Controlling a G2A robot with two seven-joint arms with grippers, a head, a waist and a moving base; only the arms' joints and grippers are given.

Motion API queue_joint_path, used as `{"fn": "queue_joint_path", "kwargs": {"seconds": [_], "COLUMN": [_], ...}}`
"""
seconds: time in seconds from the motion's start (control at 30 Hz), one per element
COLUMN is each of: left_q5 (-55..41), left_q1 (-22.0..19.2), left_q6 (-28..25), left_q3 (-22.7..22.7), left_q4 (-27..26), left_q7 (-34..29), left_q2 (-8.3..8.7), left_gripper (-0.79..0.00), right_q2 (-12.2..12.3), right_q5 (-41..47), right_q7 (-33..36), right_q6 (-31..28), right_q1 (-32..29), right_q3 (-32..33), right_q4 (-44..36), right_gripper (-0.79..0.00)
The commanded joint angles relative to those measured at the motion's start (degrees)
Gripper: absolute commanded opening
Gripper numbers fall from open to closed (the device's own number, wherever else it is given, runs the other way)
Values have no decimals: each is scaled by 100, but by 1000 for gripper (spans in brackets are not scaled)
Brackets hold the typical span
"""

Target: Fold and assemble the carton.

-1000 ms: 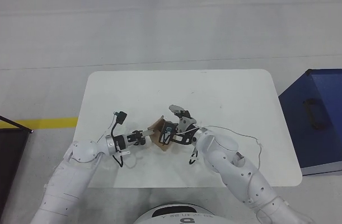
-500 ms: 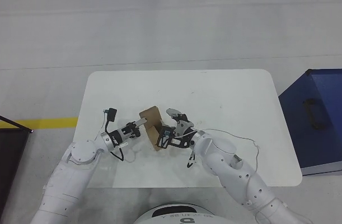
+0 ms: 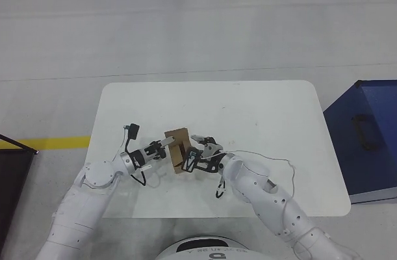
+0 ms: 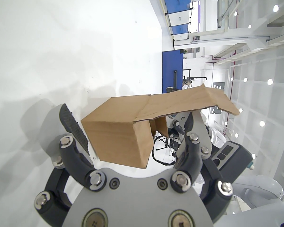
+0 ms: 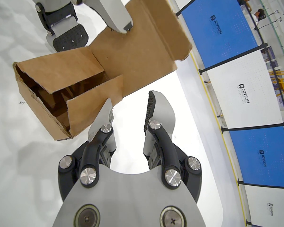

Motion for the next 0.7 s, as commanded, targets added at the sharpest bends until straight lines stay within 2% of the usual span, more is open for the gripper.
{"fn": "queue_joint_path", "kwargs": {"seconds": [0.0, 0.13, 0.33, 0.67], "left_q5": [8, -20, -814, -1387], "left_q1": [-14, -44, -137, -568], "left_q6": [3, -18, -47, 261], "left_q3": [25, 77, 283, 889], "left_q4": [8, 10, 31, 149], "left_q7": [-10, -37, -442, -845], "left_q2": [-2, -10, -69, -207], "left_gripper": [0, 0, 0, 0], "right_q2": [-10, -11, 40, 210], "right_q5": [122, 334, 402, 368], "right_q7": [18, -219, -557, -796], "right_q6": [-26, 19, 352, 689], "right_q1": [28, -6, -237, -979], "right_q3": [2, 54, 348, 1214], "right_q4": [37, -20, -240, -695], "right_gripper": [-440, -425, -419, -363]}}
